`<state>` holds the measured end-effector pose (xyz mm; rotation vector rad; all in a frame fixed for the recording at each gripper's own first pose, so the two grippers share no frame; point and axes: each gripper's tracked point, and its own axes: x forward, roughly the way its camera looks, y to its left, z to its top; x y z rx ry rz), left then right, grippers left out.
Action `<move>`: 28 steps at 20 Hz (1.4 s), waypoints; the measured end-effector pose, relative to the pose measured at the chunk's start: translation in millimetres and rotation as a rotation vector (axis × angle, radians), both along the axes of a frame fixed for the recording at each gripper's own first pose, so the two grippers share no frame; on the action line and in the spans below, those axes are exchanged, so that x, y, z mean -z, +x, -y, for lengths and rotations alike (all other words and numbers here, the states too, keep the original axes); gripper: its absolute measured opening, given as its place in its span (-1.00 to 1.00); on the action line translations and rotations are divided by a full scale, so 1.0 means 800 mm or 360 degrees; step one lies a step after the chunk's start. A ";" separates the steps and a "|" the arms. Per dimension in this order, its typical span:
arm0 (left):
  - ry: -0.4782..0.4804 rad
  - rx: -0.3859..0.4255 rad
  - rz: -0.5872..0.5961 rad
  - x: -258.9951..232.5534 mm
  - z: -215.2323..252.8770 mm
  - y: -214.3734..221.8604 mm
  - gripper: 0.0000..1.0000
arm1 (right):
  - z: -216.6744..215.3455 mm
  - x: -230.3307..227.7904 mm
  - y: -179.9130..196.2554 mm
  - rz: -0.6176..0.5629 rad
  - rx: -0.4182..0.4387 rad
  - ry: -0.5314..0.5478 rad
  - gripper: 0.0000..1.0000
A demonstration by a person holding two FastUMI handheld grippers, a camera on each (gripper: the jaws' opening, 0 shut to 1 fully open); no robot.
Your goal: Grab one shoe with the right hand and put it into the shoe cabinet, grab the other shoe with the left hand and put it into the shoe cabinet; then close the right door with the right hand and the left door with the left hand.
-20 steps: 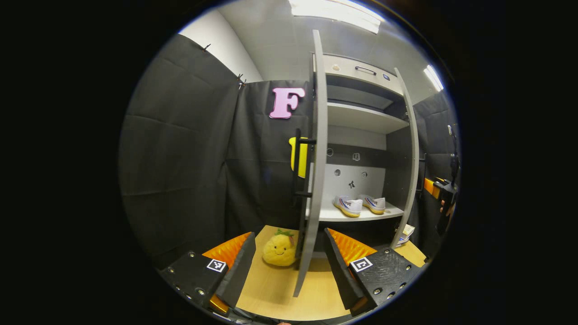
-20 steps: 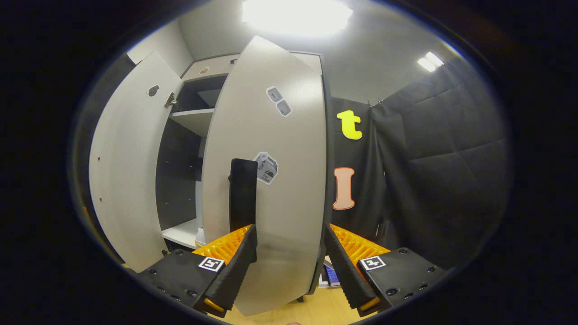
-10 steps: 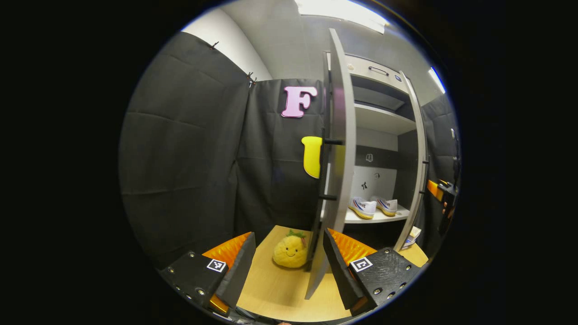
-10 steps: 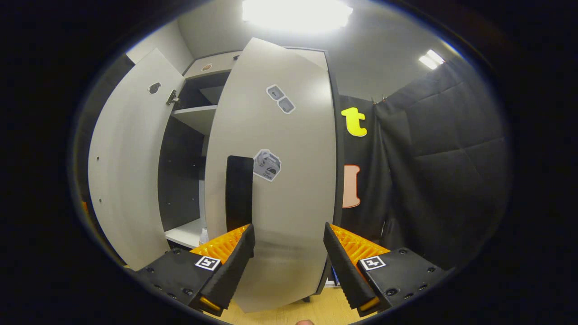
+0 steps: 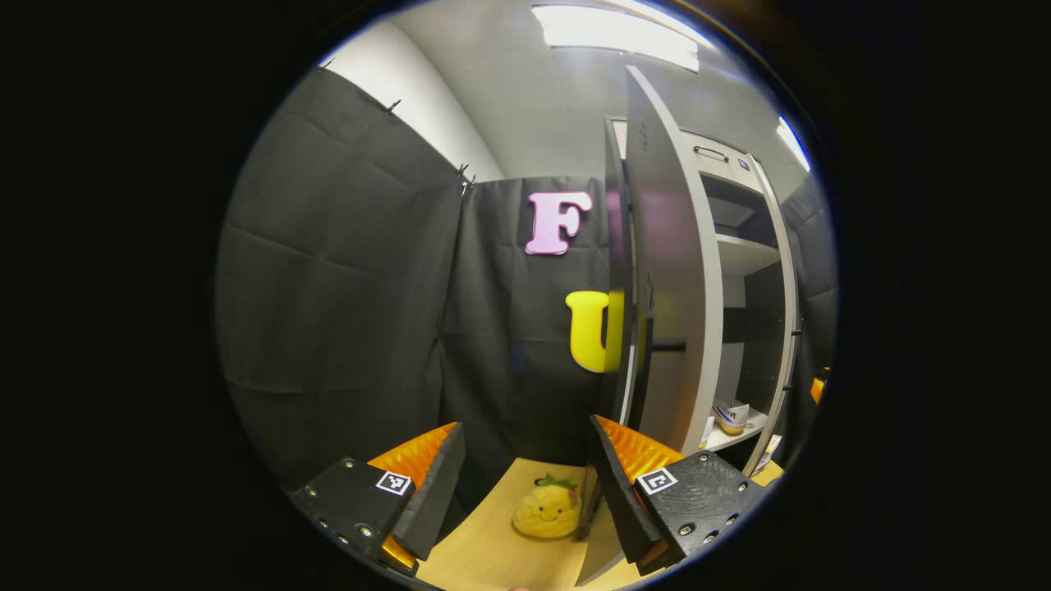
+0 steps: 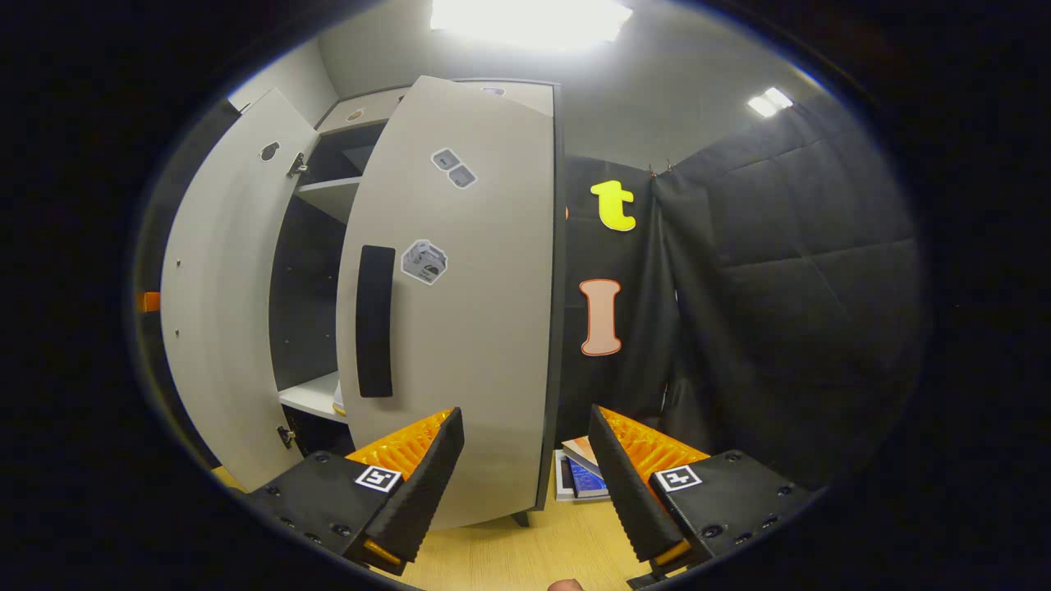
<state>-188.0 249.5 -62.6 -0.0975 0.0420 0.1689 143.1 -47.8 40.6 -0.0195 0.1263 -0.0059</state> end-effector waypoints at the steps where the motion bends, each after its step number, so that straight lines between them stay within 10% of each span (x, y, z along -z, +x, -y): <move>1: 0.0024 -0.0001 -0.0002 0.000 0.003 0.002 0.59 | 0.006 0.003 -0.004 -0.0008 0.0010 0.0003 0.92; 28: 0.0014 0.0519 0.0098 -0.013 0.293 0.071 0.58 | 0.081 0.037 -0.048 -0.0127 0.0133 -0.0042 0.93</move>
